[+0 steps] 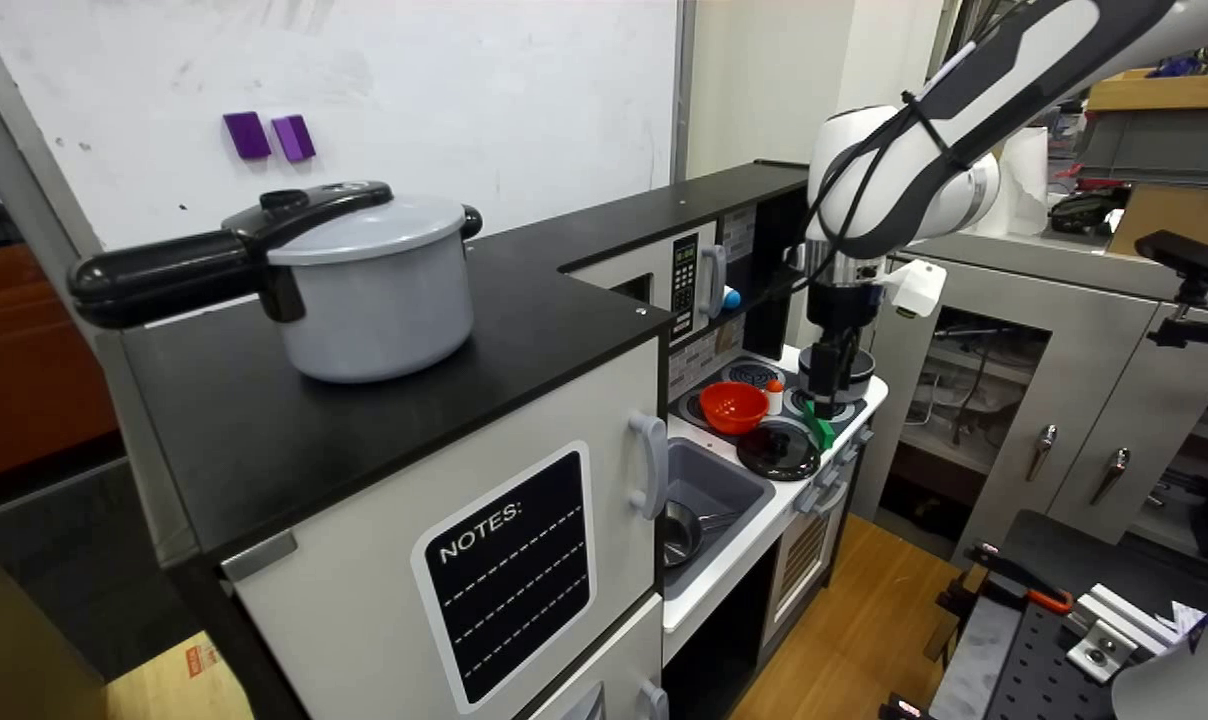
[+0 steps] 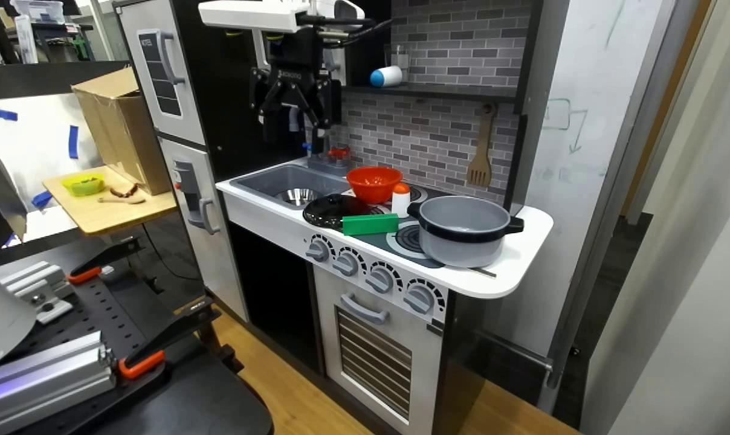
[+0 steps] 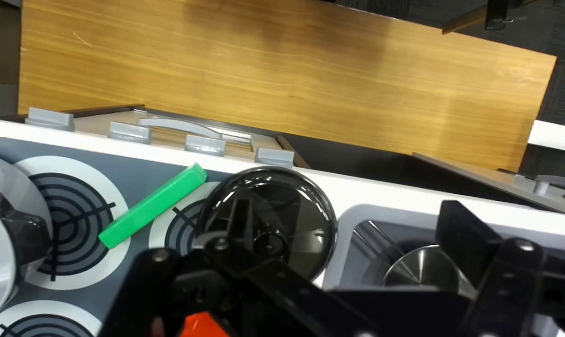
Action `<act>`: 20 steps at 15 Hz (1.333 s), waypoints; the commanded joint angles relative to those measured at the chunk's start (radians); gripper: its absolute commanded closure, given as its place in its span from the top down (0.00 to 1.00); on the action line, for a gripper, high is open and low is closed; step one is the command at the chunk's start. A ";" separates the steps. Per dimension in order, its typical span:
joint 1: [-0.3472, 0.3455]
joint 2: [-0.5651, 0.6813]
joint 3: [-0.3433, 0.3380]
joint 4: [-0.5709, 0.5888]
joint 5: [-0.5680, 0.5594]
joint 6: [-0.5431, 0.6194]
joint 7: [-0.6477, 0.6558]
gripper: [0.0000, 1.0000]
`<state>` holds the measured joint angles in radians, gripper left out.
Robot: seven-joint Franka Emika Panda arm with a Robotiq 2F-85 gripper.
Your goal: Put the lid on the pot
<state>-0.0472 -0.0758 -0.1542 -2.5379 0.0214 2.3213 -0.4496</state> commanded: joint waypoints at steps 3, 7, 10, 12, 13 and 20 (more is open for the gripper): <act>-0.017 0.130 0.022 0.062 0.078 0.063 -0.016 1.00; -0.034 0.226 0.034 0.129 0.088 0.089 0.003 1.00; -0.046 0.281 0.042 0.180 0.074 0.092 0.021 1.00; -0.057 0.312 0.049 0.210 0.077 0.081 0.030 1.00; -0.064 0.324 0.055 0.223 0.089 0.070 0.027 1.00; -0.086 0.372 0.081 0.258 0.088 0.076 0.051 1.00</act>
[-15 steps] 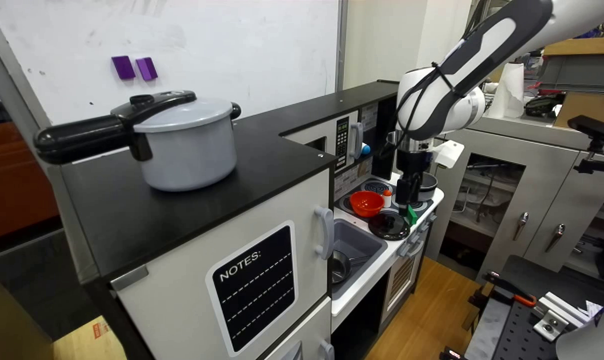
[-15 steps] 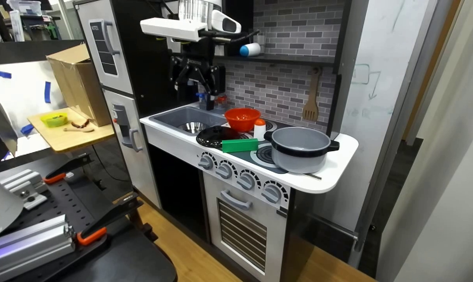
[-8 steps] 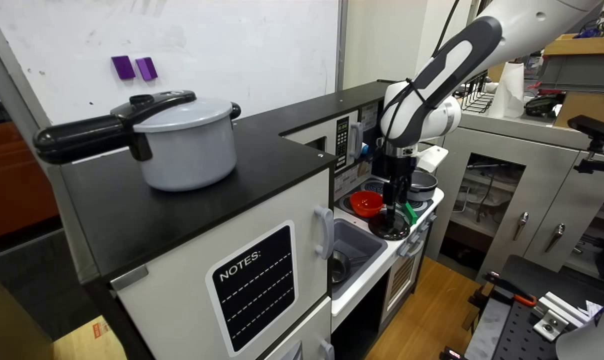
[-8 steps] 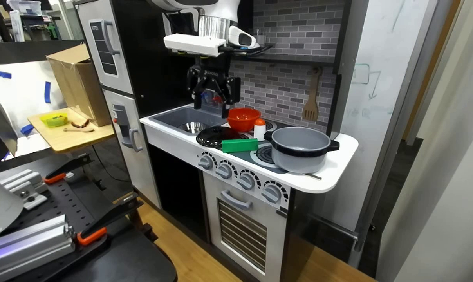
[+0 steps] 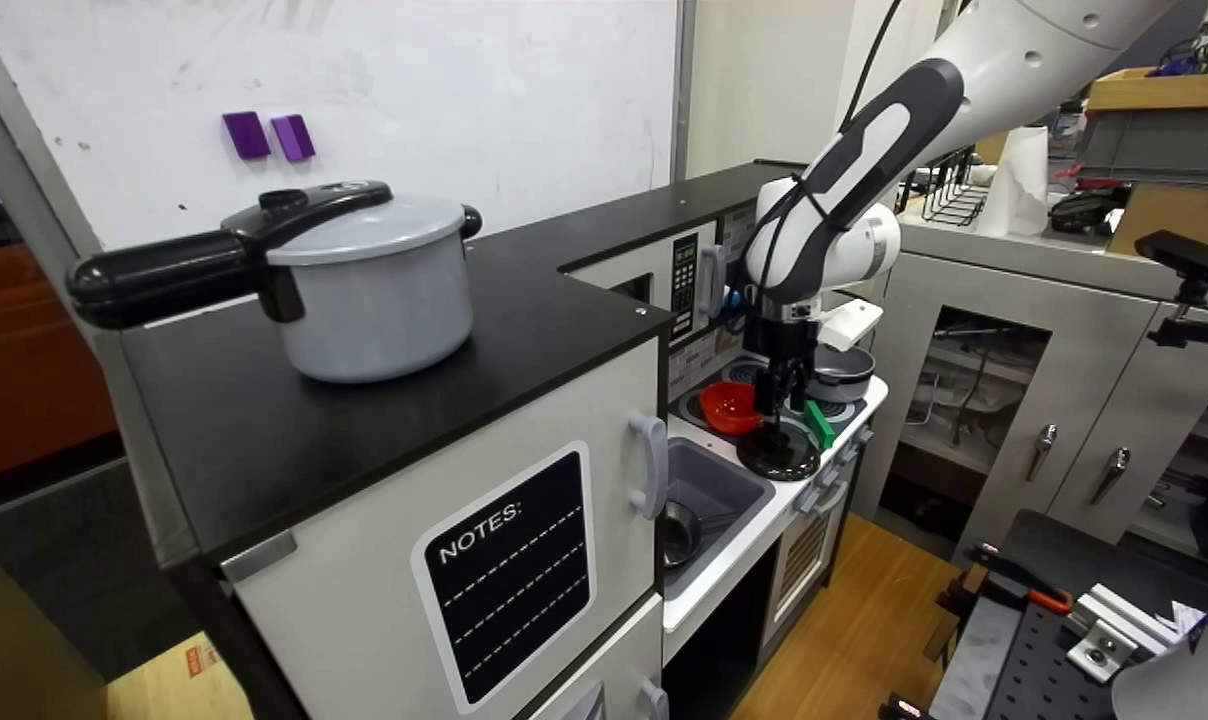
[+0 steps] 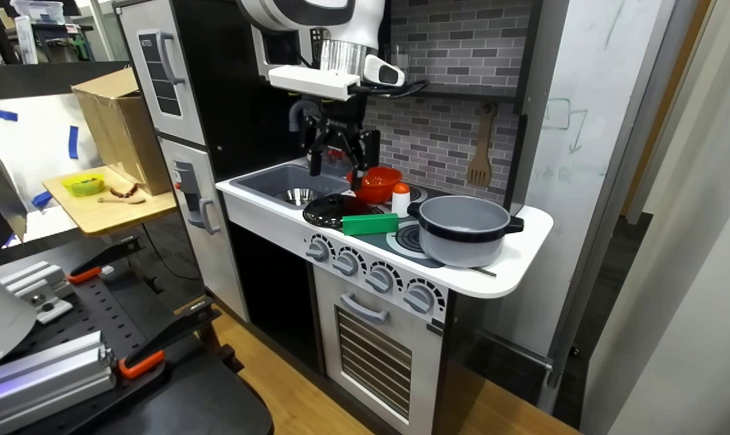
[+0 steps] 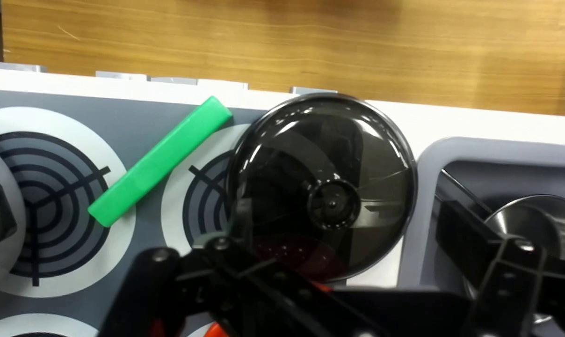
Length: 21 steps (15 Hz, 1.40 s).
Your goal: Put the lid on the pot
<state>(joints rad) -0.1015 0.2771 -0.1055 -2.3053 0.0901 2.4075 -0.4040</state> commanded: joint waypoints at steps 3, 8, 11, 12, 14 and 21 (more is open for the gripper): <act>-0.036 0.006 0.041 0.010 0.027 0.006 0.010 1.00; -0.043 -0.022 0.053 -0.037 0.058 0.039 0.002 1.00; -0.040 -0.035 0.045 -0.065 0.053 0.076 0.012 1.00; -0.042 -0.037 0.046 -0.073 0.054 0.086 0.011 1.00; -0.042 -0.040 0.042 -0.092 0.041 0.116 0.017 1.00; -0.040 -0.028 0.047 -0.118 0.033 0.172 0.023 1.00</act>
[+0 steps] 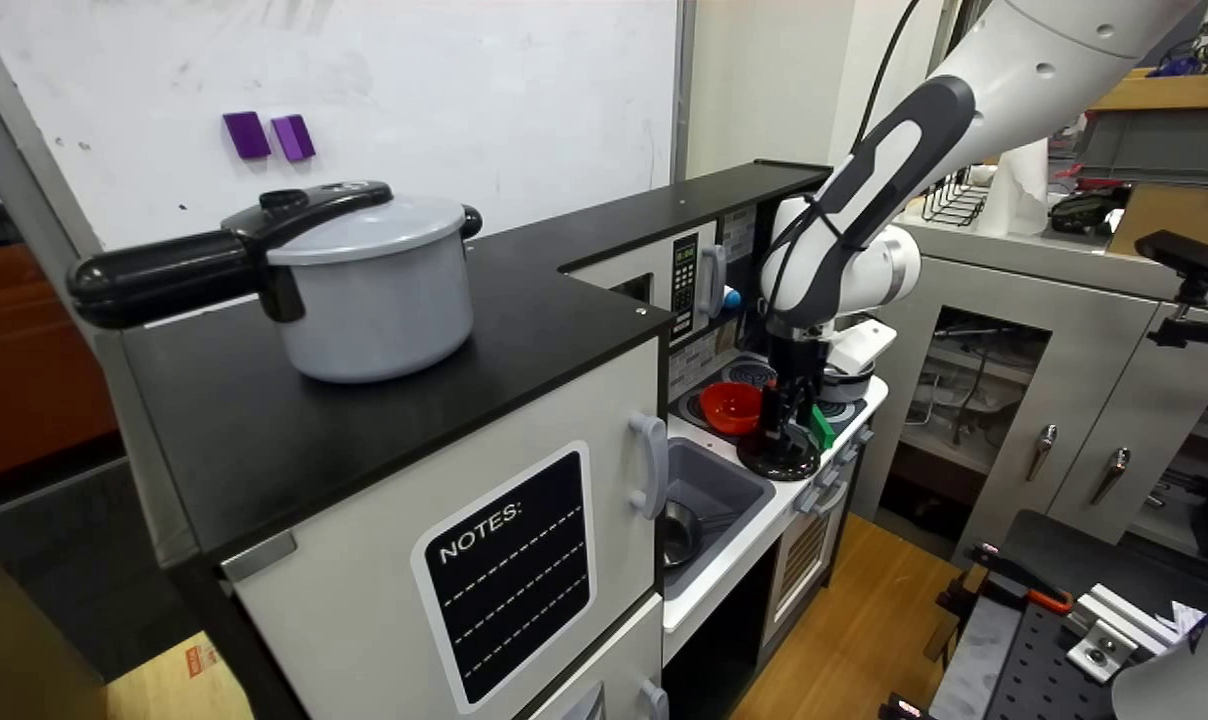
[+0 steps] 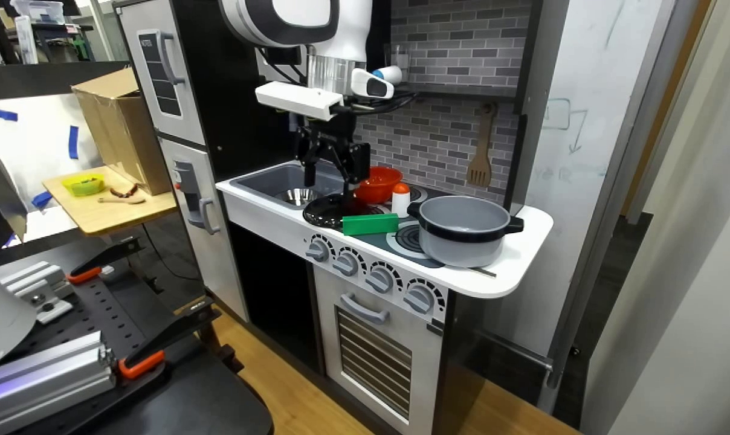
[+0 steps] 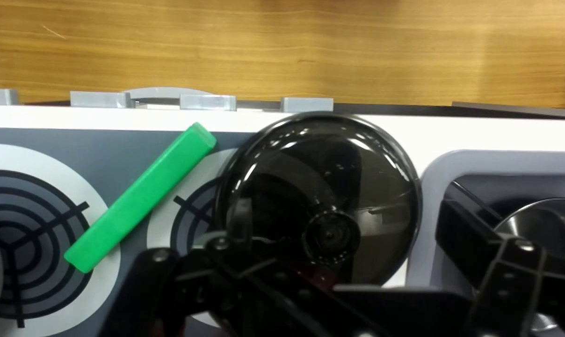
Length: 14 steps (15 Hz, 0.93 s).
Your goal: Put the lid on the pot
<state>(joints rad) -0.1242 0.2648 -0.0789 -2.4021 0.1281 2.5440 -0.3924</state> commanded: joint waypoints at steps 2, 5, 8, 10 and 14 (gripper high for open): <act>-0.016 -0.009 0.024 -0.014 -0.006 0.039 0.014 1.00; -0.013 0.009 0.029 0.005 -0.010 0.025 0.025 1.00; -0.008 0.025 0.024 0.014 -0.030 0.021 0.051 1.00; -0.010 0.034 0.022 0.021 -0.030 0.012 0.067 1.00; -0.005 0.059 0.016 0.040 -0.051 0.012 0.108 1.00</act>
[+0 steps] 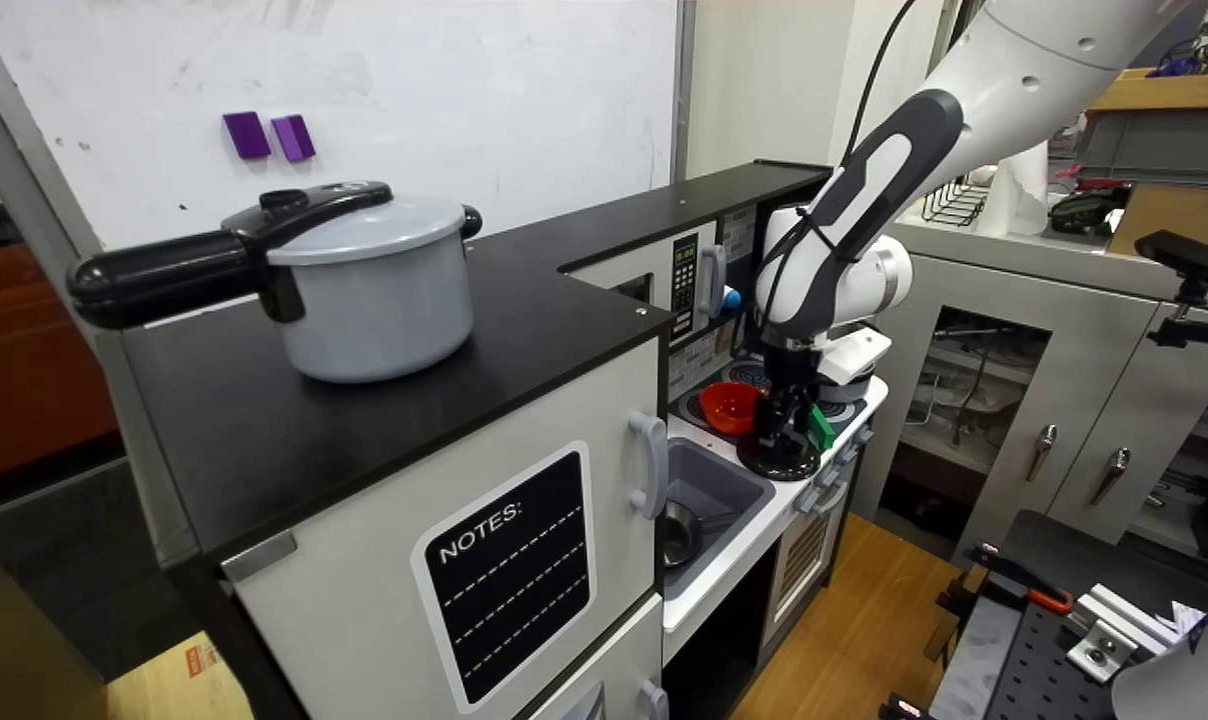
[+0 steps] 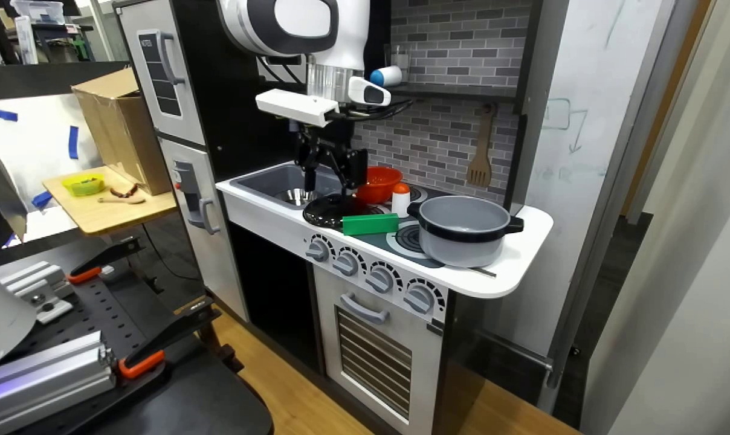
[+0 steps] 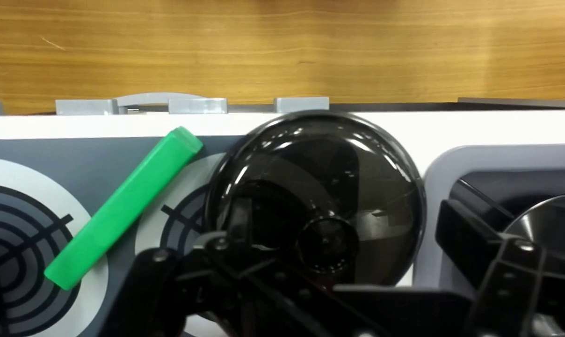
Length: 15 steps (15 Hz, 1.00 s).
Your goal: Put the lid on the pot
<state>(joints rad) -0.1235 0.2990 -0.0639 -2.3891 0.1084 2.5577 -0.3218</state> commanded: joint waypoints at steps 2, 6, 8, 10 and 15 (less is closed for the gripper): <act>-0.003 0.034 0.001 0.039 -0.044 -0.001 0.052 0.74; -0.004 0.040 0.001 0.056 -0.062 -0.009 0.070 0.46; -0.004 0.036 -0.006 0.056 -0.079 -0.010 0.083 0.32; -0.003 0.033 -0.009 0.056 -0.088 -0.013 0.095 0.19; 0.002 0.011 -0.011 0.046 -0.107 -0.024 0.109 0.08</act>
<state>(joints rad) -0.1229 0.3179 -0.0740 -2.3524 0.0319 2.5534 -0.2282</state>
